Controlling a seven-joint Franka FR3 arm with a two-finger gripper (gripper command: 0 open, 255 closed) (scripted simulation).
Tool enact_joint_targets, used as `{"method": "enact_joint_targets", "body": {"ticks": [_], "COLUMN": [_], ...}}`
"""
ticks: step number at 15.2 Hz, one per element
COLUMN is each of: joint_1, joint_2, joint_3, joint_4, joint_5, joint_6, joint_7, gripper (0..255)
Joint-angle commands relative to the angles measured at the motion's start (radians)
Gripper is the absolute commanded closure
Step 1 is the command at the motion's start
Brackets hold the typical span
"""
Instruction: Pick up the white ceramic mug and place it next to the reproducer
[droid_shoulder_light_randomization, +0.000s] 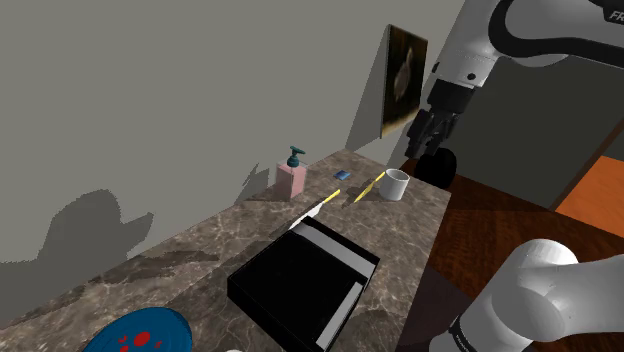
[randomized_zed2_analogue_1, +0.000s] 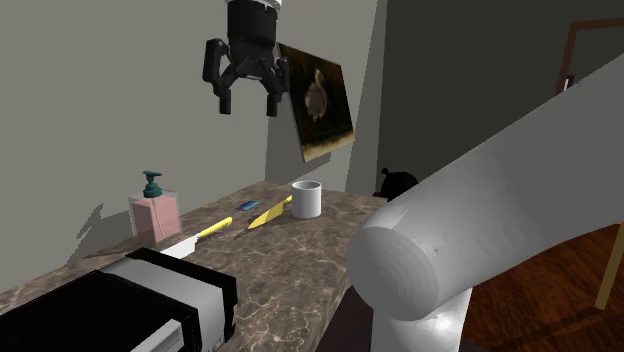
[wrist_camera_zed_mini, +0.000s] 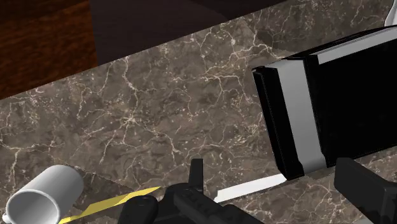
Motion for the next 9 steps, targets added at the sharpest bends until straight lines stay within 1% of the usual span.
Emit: {"method": "enact_joint_targets", "body": {"ticks": [1, 9], "joint_1": [0.000, -0.038], "joint_2": [0.000, 0.083], "joint_3": [0.000, -0.121], "joint_4": [0.000, -0.112], "joint_5": [0.000, -0.098], "joint_6": [0.000, 0.208], "joint_7": [0.000, -0.162], "gripper": [0, 0]}}
